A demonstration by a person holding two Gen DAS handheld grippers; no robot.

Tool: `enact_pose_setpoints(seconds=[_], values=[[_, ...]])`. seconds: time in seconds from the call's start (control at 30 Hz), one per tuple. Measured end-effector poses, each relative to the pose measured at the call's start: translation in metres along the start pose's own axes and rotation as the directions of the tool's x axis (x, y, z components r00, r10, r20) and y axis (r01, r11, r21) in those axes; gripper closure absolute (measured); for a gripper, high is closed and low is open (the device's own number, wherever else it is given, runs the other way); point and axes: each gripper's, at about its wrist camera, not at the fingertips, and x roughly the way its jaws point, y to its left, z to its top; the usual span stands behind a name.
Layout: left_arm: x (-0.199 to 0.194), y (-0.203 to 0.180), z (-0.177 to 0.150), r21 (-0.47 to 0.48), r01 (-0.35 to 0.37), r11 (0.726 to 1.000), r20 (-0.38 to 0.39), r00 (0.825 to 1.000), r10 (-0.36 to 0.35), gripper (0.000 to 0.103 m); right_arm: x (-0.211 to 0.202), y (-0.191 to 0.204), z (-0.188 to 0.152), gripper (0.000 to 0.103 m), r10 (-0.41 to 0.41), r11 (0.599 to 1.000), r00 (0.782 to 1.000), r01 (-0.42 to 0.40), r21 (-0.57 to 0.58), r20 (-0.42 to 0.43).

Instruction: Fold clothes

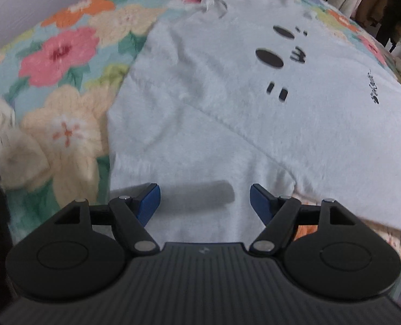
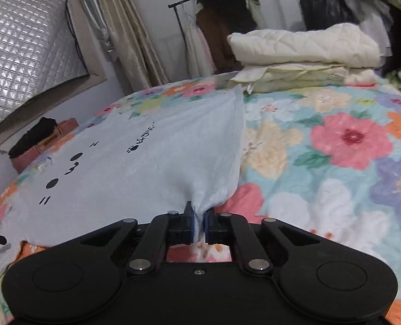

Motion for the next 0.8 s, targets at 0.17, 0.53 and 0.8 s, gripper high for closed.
enact_pose_setpoints(seconds=[0.17, 0.53, 0.8], values=[[0.012, -0.006, -0.014, 0.053, -0.103, 0.993, -0.015, 0.995, 0.103, 0.028, 0.031, -0.011, -0.025, 0.096, -0.074, 0.996, 0.995, 0.077, 0.044, -0.074], [-0.017, -0.019, -0.016, 0.045, 0.021, 0.999, -0.015, 1.0, -0.02, 0.024, 0.03, -0.003, -0.03, 0.095, -0.182, 0.983, 0.974, 0.178, -0.041, -0.133], [-0.054, -0.047, -0.019, 0.162, 0.059, 0.985, 0.048, 0.996, -0.068, 0.02, 0.005, -0.003, -0.018, 0.069, -0.287, 0.957, 0.945, 0.289, -0.011, -0.159]])
